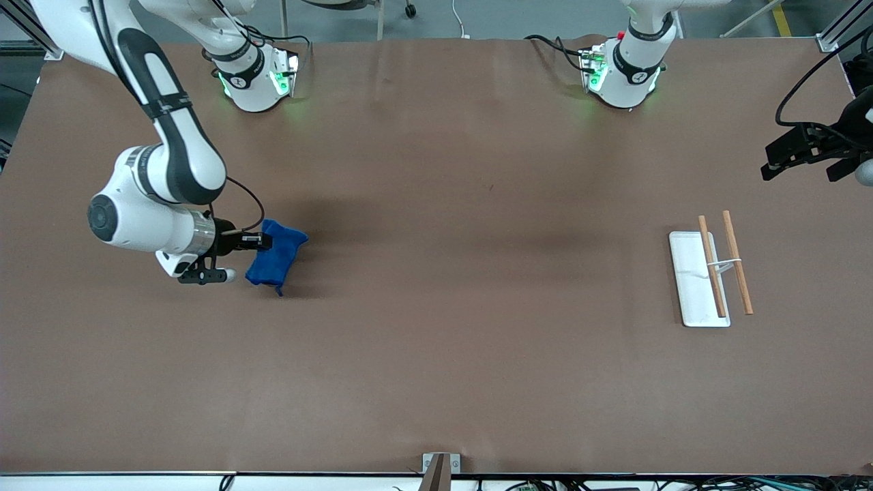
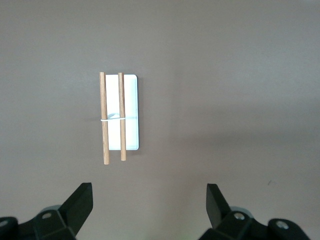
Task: Right arm passes towel to left arm to hang
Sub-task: 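Lift the towel with the right gripper while the left gripper reaches in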
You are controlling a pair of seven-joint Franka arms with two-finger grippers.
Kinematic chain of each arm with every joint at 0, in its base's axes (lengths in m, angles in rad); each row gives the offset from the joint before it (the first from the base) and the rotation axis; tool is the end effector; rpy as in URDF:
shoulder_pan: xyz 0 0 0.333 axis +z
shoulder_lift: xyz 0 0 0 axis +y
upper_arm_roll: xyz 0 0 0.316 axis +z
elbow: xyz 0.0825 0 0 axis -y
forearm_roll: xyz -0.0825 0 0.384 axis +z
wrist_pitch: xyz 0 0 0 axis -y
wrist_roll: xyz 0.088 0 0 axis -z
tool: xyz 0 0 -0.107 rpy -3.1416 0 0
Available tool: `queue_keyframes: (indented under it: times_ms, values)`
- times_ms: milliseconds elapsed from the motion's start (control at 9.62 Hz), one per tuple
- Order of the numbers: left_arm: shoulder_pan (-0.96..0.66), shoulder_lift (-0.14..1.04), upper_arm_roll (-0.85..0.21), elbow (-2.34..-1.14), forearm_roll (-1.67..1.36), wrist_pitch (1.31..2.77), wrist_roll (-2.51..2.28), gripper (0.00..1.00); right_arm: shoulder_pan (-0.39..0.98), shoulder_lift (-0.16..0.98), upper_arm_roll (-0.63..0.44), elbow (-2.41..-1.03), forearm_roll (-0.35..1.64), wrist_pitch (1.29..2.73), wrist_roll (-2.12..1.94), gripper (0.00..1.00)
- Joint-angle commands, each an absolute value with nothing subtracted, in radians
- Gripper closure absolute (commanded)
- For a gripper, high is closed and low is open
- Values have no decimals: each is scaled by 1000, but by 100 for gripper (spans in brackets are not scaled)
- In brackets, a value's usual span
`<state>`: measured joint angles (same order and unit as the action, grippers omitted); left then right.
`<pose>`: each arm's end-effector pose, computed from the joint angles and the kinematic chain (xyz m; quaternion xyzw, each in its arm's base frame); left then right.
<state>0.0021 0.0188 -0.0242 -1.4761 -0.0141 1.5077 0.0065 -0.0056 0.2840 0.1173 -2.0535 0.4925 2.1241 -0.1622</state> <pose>0.5543 -0.0137 0.6529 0.9998 -0.0148 0.0063 0.0073 0.5630 0.0833 0.2886 -0.9722 0.0172 0.0990 0.2113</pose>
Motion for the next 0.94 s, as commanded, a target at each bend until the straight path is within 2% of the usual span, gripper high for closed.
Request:
queue_keyframes:
  times_ms: [0,208,520,832]
  values:
    - [5,28,-43,-1521,-18,1513,41,0,-17,256,127,-2001,654,2050,-207,100]
    - [15,20,-40,-1558,-185,1499,72,0,23,249,127,-1950,835,2017,-203,100]
    - [23,38,-19,-1638,-474,1467,149,0,165,239,126,-1860,1115,2055,-99,100]
    - [55,142,-8,-1664,-835,1355,156,0,351,255,127,-1758,1354,2251,-57,100]
